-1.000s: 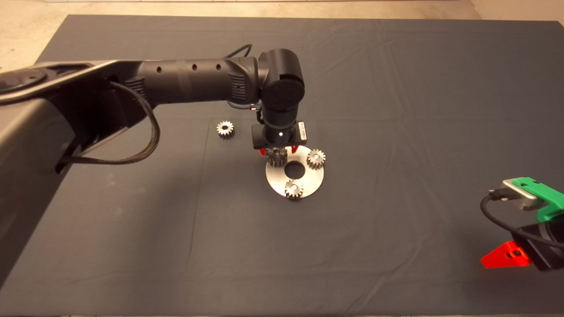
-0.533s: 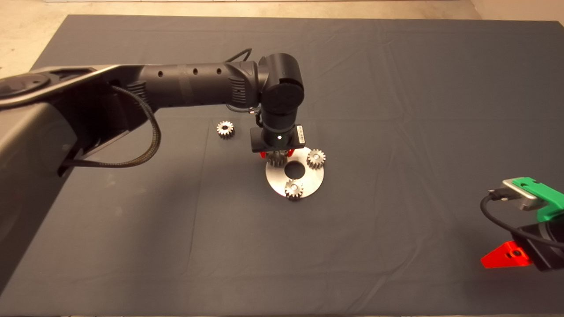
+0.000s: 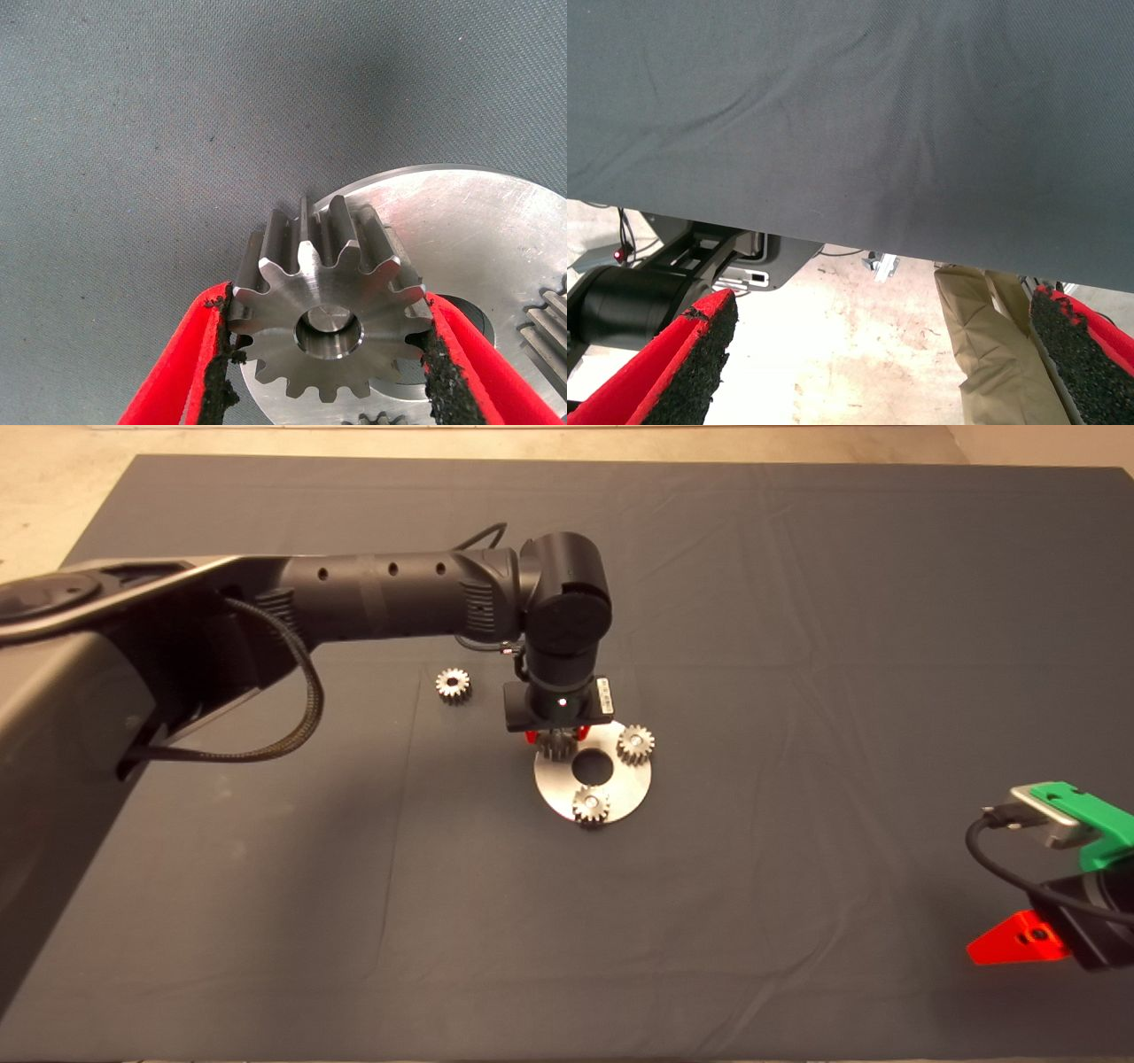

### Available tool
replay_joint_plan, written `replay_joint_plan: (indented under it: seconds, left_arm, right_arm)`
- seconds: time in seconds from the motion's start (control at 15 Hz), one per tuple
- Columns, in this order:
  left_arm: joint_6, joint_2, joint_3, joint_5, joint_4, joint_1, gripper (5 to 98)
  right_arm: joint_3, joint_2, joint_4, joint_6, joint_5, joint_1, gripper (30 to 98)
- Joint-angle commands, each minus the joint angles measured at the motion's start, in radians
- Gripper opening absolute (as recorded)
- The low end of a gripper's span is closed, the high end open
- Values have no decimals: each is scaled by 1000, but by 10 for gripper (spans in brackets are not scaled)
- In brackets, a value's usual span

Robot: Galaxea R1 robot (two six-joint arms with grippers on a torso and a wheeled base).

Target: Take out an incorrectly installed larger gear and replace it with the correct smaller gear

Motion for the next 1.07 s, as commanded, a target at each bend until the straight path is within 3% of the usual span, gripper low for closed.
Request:
replay_joint_plan:
  seconds: [0.0, 0.8, 0.87, 1.0]
  left_arm:
    - [5, 3, 3, 16, 9, -17, 455]
    - [18, 3, 13, 18, 4, -22, 365]
    - [49, 3, 12, 17, 4, -23, 359]
    - [61, -5, 6, 18, 3, -23, 350]
  right_arm:
    - [9, 5, -3, 3, -127, 20, 877]
    - [7, 9, -3, 5, -127, 19, 877]
    - [6, 14, -3, 5, -127, 19, 877]
    - [4, 23, -3, 8, -127, 19, 877]
